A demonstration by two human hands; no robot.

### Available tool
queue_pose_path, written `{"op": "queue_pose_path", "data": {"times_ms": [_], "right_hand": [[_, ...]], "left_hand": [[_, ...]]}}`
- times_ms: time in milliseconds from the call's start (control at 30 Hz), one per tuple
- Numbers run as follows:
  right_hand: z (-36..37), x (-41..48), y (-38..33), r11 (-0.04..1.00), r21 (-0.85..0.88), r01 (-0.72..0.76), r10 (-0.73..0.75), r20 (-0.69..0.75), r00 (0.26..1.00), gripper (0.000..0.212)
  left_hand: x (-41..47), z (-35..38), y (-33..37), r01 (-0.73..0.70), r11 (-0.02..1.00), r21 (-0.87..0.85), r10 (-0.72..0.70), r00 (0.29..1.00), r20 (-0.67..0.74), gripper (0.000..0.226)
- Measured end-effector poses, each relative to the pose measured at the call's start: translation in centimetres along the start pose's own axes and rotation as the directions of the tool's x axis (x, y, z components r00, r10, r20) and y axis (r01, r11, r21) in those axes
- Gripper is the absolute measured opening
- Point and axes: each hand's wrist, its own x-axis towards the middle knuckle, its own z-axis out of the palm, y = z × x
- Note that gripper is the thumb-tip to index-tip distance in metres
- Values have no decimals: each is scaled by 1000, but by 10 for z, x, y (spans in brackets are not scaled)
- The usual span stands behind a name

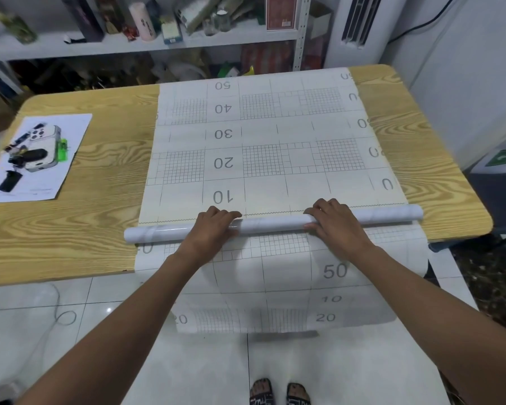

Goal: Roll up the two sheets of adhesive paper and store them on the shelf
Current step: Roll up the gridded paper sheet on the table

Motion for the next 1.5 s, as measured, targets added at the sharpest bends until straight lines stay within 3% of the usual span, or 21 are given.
{"op": "queue_pose_path", "data": {"times_ms": [333,567,833,1200,1500], "right_hand": [[-1,-5,-2,999,39,29,-28,-36,999,50],[2,-5,-6,999,11,42,-42,-60,997,39],[2,-1,-2,998,51,31,-29,-27,999,34],[5,-2,-2,998,29,64,-64,-4,998,32],[1,-11,-4,998,-16,56,-57,-60,997,54]], "left_hand": [[-3,-10,10,56,994,-90,-49,996,79,39],[1,-8,6,74,996,-45,-65,982,175,43],[-5,-2,-1,-123,988,92,117,991,71,54],[-4,1,4,-158,979,127,164,986,-35,52],[-6,-2,7,-143,984,107,143,990,1,58]]}}
